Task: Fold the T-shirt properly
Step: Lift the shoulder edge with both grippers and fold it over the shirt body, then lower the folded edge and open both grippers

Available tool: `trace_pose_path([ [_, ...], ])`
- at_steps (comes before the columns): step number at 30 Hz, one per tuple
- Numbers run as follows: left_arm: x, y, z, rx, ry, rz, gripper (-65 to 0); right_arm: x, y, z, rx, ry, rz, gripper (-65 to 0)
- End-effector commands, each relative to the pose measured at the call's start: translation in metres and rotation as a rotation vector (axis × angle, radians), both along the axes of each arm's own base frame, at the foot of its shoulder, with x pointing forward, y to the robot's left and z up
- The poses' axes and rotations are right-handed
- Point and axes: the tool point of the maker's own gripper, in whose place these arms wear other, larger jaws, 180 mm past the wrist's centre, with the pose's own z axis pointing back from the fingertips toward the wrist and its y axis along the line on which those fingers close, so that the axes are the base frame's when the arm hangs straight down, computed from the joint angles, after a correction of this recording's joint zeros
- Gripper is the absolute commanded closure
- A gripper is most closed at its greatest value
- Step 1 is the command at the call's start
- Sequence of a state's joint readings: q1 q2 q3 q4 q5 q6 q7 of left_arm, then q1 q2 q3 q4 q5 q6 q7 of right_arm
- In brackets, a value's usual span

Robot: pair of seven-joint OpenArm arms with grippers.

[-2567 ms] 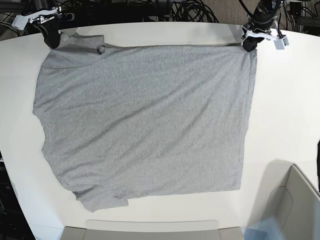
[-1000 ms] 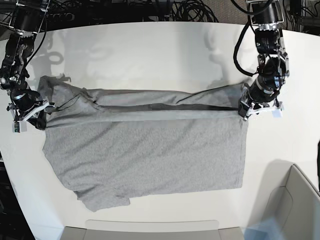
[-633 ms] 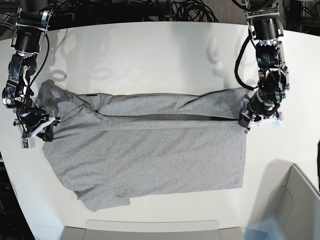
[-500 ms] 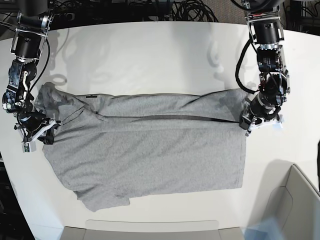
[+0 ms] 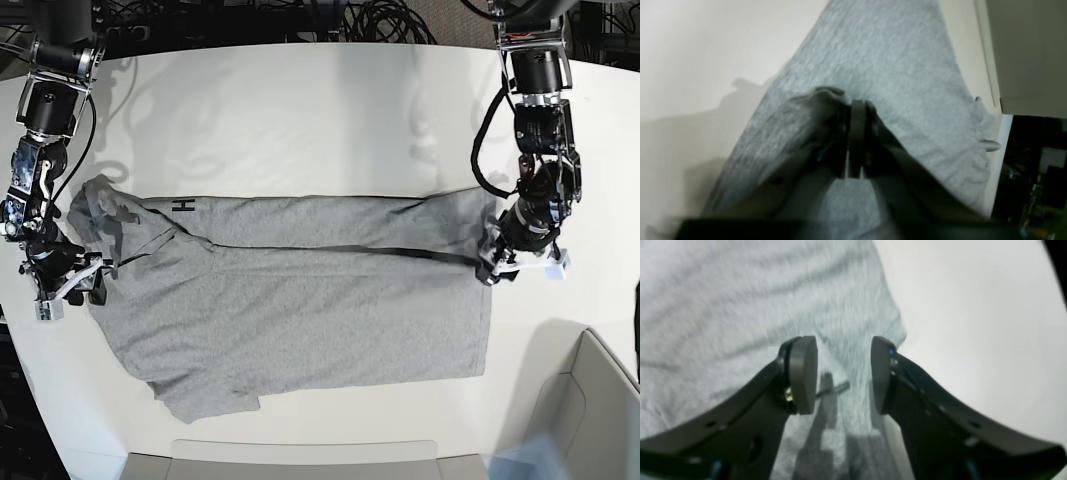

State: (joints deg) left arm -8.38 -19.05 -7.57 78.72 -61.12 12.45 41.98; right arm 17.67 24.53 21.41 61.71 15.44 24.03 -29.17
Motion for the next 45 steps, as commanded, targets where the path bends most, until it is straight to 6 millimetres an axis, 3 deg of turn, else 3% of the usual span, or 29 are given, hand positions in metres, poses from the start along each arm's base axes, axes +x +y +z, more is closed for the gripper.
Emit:
trace_pose_path([
  [1,0.007,0.005,0.019,0.022,-0.056,-0.004,-20.2,0.008,-0.006,0.029,-0.019,-0.082,0.002,-26.7],
  [4,0.0,-0.001,0.029,0.039,-0.088,-0.025,-18.2,-0.002,0.005,0.035,-0.053,-0.104,0.039,-26.7],
  [8,-0.011,0.001,0.016,0.046,-0.057,-0.014,-16.7,-0.016,0.018,0.023,-0.05,-0.087,0.061,-26.7],
  [11,-0.011,0.001,0.018,0.046,-0.066,-0.015,-16.5,-0.02,0.02,0.018,-0.048,-0.078,0.066,-26.7],
  [14,-0.015,-0.014,0.022,0.053,-0.08,-0.057,-16.4,-0.031,0.025,0.008,-0.048,-0.056,0.075,-26.6],
  [17,-0.02,-0.041,0.01,0.058,-0.048,-0.138,-16.4,-0.048,0.04,-0.014,-0.024,-0.013,0.094,-26.6],
  [20,-0.028,-0.053,-0.012,0.05,0.012,-0.172,-16.4,-0.06,0.042,-0.035,-0.007,0.038,0.086,-26.6],
  [25,-0.048,-0.033,-0.062,0.045,0.164,-0.132,-16.4,-0.065,0.034,-0.06,0.027,0.109,0.092,-26.6],
  [28,-0.049,-0.01,-0.06,0.093,0.171,-0.118,-16.4,-0.062,0.005,-0.07,-0.01,0.164,0.053,-26.6],
  [32,-0.051,0.008,-0.056,0.132,0.176,-0.112,-16.4,-0.061,-0.015,-0.074,-0.064,0.209,0.036,-26.2],
  [37,-0.055,0.004,-0.06,0.127,0.192,-0.127,-16.3,-0.061,-0.018,-0.073,-0.086,0.211,0.037,-13.9],
  [39,-0.072,0.004,-0.072,0.123,0.229,-0.13,-15.6,-0.065,-0.019,-0.076,-0.089,0.221,0.039,-9.9],
  [44,-0.098,0.002,-0.089,0.114,0.288,-0.136,0.0,-0.091,0.0,-0.091,-0.088,0.271,0.163,-2.7],
  [45,-0.105,0.002,-0.093,0.113,0.303,-0.137,0.0,-0.098,0.001,-0.094,-0.093,0.282,0.174,-1.7],
])
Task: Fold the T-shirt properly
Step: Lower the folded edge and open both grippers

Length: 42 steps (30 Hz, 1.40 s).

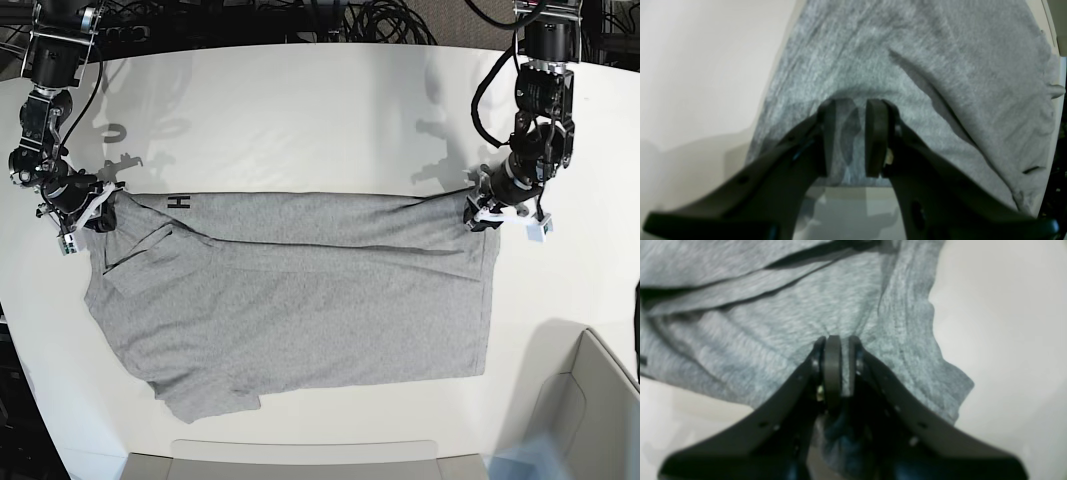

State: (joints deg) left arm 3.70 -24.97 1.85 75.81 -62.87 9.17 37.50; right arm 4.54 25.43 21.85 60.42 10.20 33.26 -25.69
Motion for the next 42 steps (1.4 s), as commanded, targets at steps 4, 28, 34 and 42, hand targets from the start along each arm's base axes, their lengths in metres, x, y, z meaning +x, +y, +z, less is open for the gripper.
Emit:
trace_pose_path([
  [4,-0.038,-0.002,-0.022,-0.016,0.158,-0.03,0.0,-0.025,-0.003,-0.008,-0.062,0.064,0.05,-1.2],
  [28,-0.211,-0.018,-0.024,0.004,0.408,-0.195,0.0,-0.105,-0.119,0.008,-0.321,0.228,-0.151,-1.0],
  [34,-0.192,-0.011,0.024,0.037,0.28,-0.186,0.0,-0.075,-0.093,0.048,-0.372,0.07,-0.132,-1.0],
  [42,-0.184,0.003,0.039,0.048,0.264,-0.163,0.0,-0.076,-0.064,0.053,-0.424,0.039,-0.114,-1.0],
])
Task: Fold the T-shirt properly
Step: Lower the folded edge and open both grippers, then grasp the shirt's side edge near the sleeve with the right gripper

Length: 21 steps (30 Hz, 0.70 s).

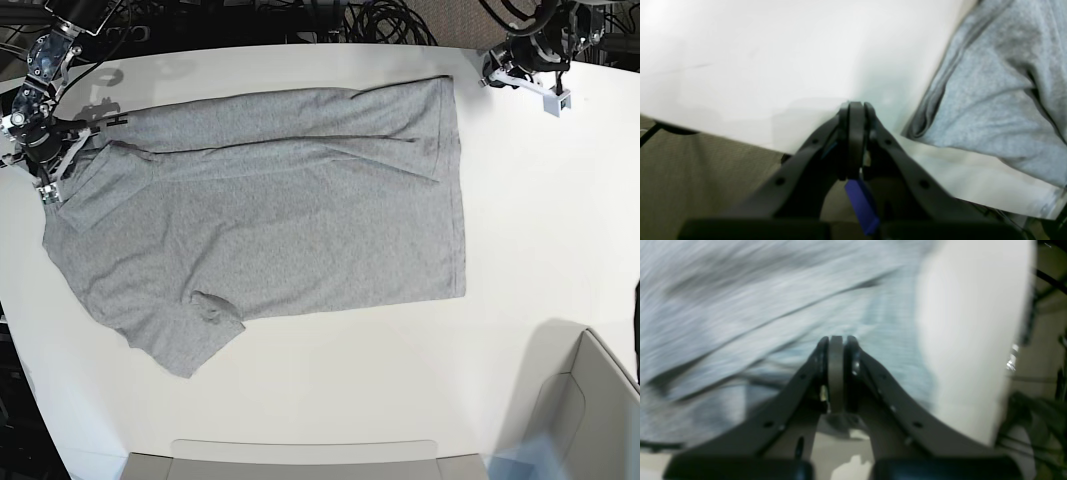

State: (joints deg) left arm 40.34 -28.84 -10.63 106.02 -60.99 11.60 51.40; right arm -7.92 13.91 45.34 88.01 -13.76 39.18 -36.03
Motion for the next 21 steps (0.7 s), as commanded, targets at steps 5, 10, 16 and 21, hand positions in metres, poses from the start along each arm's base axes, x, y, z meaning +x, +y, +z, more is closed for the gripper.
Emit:
trace_pose_path([
  [5,0.049,-0.01,0.044,0.01,-0.185,-0.049,0.0,0.038,-0.018,0.056,-0.029,-0.187,-0.041,-1.0],
  [10,0.114,-0.041,0.071,-0.06,-0.358,-0.079,0.0,0.057,-0.02,0.079,-0.026,-0.269,-0.067,-1.0],
  [16,0.152,-0.132,0.087,-0.201,-0.433,-0.292,0.0,0.078,0.004,0.075,-0.059,-0.23,0.013,-1.0],
  [21,0.145,-0.143,0.07,-0.224,-0.341,-0.231,0.0,0.049,0.002,0.048,-0.068,-0.15,-0.009,-1.0],
])
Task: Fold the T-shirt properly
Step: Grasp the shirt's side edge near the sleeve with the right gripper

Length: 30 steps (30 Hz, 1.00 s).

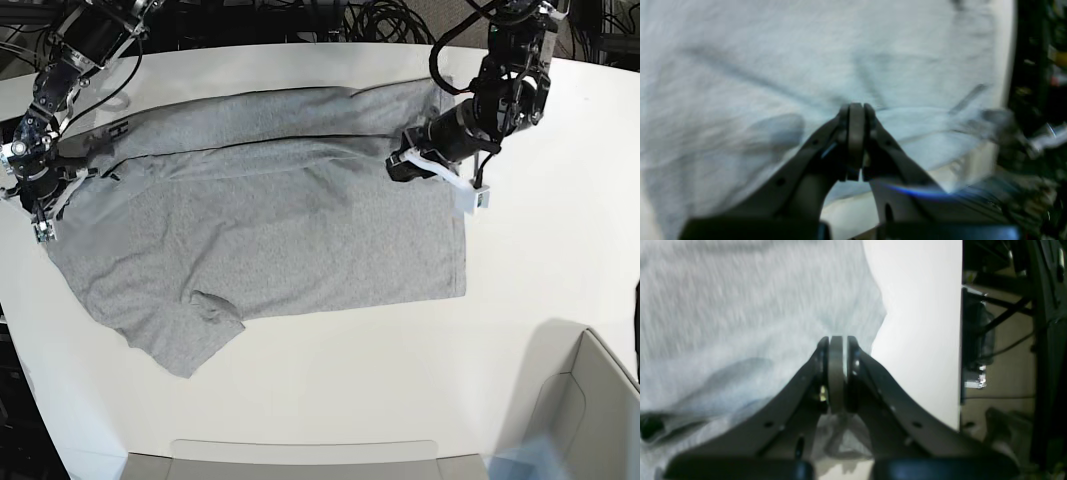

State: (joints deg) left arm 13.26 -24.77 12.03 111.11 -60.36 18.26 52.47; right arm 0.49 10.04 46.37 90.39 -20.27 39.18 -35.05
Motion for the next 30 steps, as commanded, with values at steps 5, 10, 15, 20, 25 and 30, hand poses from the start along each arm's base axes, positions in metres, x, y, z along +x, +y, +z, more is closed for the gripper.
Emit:
trace_pose_path([
  [5,0.009,0.006,0.01,0.001,-0.036,0.015,0.0,-0.043,-0.017,-0.011,0.014,0.04,-0.037,-1.0],
  [10,0.008,0.007,0.002,0.004,-0.013,0.018,0.0,-0.075,-0.041,0.001,-0.017,0.027,-0.124,-1.0],
  [15,0.007,0.008,-0.001,0.005,-0.003,0.021,0.0,-0.106,-0.072,0.008,-0.033,0.016,-0.243,-1.0],
  [20,0.006,0.007,-0.003,0.005,0.003,0.019,0.0,-0.105,-0.08,0.01,-0.09,0.052,-0.268,-2.0],
  [25,0.005,0.003,-0.003,-0.01,0.005,0.023,0.0,-0.09,-0.089,0.022,-0.163,0.06,-0.325,-15.4],
  [30,0.002,0.003,-0.005,-0.01,0.015,0.023,0.0,-0.053,-0.081,0.049,-0.138,-0.067,-0.315,-19.2],
])
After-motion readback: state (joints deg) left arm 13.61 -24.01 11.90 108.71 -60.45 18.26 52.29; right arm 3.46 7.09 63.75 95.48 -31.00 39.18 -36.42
